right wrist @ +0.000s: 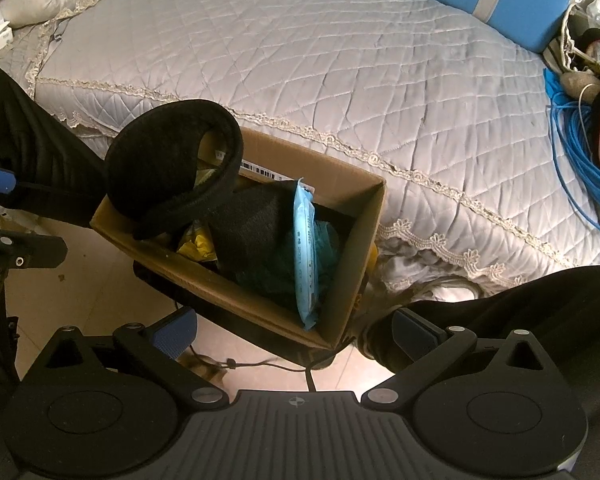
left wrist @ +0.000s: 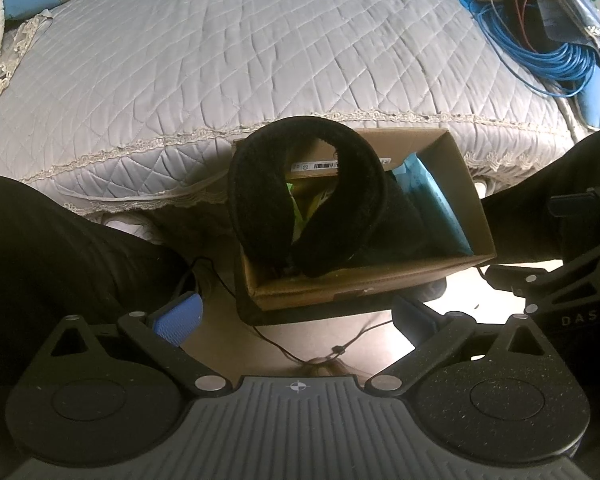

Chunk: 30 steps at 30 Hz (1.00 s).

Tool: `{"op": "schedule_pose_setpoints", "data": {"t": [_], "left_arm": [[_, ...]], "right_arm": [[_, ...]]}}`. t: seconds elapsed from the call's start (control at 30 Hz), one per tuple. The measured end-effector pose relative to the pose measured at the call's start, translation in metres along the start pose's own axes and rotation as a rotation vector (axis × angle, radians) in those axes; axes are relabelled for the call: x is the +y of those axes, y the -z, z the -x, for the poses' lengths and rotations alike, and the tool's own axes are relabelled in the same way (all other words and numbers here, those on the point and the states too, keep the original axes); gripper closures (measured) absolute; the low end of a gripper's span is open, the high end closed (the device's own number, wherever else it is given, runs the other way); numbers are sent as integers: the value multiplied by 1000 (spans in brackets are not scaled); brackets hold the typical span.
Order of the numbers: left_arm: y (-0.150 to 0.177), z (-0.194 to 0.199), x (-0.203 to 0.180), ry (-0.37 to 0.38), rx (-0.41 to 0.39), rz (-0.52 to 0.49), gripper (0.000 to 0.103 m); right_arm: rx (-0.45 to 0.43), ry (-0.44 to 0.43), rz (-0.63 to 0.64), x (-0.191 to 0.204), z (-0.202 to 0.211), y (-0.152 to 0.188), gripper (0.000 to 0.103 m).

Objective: Organize soft objects

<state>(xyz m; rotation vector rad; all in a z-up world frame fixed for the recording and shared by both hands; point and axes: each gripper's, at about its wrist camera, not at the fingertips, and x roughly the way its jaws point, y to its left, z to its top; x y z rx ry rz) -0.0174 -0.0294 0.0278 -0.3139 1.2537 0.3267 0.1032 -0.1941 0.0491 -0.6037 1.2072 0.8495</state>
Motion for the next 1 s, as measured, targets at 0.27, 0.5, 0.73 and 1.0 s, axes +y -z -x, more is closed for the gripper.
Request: {"op": "schedule_pose_setpoints", "data": {"t": [0.27,0.5,0.73,1.0], "left_arm": [[0,0,0,-1,2,3,0],[0,0,0,0,2,2,0],[1,-2,-1,-5,7,-4,0],[1,-5,-2,-16,13,-7,0]], "right_arm": [[2,-2,-1,0,-1,0,0],[4,-2,0,1,-2,0,0],[7,-2,1,1,-3,-1,0],[11,-5,1,2,-3,-1,0]]}}
